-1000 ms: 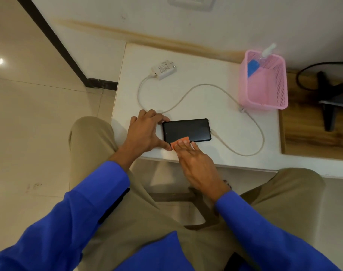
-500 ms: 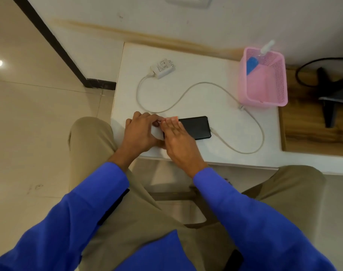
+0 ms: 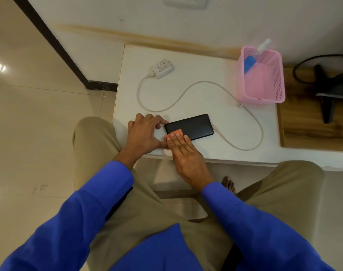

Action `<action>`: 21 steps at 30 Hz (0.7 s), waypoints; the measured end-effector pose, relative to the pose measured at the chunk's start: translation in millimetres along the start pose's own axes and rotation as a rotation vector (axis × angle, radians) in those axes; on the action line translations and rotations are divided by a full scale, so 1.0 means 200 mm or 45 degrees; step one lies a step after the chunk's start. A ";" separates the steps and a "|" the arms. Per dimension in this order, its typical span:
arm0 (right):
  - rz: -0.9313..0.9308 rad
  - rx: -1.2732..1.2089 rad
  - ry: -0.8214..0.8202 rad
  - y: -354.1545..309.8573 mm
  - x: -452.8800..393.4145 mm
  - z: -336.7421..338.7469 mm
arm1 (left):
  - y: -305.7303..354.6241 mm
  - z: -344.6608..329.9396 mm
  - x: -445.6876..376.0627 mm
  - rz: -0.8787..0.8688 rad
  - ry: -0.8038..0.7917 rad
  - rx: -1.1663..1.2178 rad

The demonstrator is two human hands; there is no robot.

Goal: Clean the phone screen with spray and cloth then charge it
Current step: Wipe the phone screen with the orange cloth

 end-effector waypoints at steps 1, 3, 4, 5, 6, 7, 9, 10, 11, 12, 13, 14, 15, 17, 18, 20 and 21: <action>-0.006 0.013 -0.015 0.00 0.02 0.00 | 0.00 0.00 0.00 0.000 0.001 -0.013; 0.000 0.045 -0.003 0.03 0.05 -0.01 | 0.01 -0.01 0.01 0.013 0.008 -0.028; 0.002 0.052 0.004 0.05 0.07 -0.01 | 0.01 -0.01 0.00 0.018 0.005 -0.028; 0.005 0.050 0.005 0.06 0.08 -0.01 | 0.01 -0.01 0.00 0.019 -0.005 -0.018; 0.007 0.043 0.004 0.07 0.10 -0.01 | 0.02 -0.02 0.00 0.011 -0.025 -0.009; 0.006 0.034 0.003 0.08 0.10 -0.01 | 0.02 -0.03 0.01 -0.010 -0.055 -0.018; 0.005 0.014 0.015 0.08 0.10 -0.02 | 0.06 -0.05 0.02 -0.076 -0.094 -0.106; 0.005 0.000 0.028 0.08 0.09 -0.02 | 0.08 -0.07 0.03 -0.112 -0.079 -0.152; 0.004 -0.013 0.041 0.09 0.09 -0.02 | 0.10 -0.08 0.04 -0.140 -0.049 -0.179; 0.002 -0.021 0.048 0.09 0.09 -0.02 | 0.12 -0.09 0.04 -0.153 -0.023 -0.186; 0.002 -0.023 0.053 0.08 0.09 -0.02 | 0.13 -0.10 0.04 -0.156 -0.003 -0.180; 0.002 -0.026 0.057 0.08 0.09 -0.02 | 0.12 -0.10 0.04 -0.155 0.011 -0.165; 0.000 -0.032 0.058 0.09 0.09 -0.02 | 0.12 -0.09 0.03 -0.153 0.025 -0.143; -0.010 -0.039 0.045 0.08 0.08 -0.02 | 0.10 -0.10 0.03 -0.156 0.050 -0.113; -0.009 -0.028 0.040 0.08 0.08 -0.02 | 0.10 -0.10 0.03 -0.160 0.057 -0.112; 0.019 0.014 0.042 0.10 0.09 -0.01 | 0.09 -0.11 0.03 -0.163 0.063 -0.115; 0.044 0.038 0.053 0.12 0.09 0.00 | 0.09 -0.11 0.03 -0.163 0.068 -0.114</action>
Point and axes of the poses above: each hand's wrist, its own x-axis away from the middle knuckle, its own z-axis out of the back of the hand, y = z × x, the point moved 2 cm from there along -x, towards the middle knuckle, and after that the axes turned 8 degrees about -y, right-handed, at the moved point
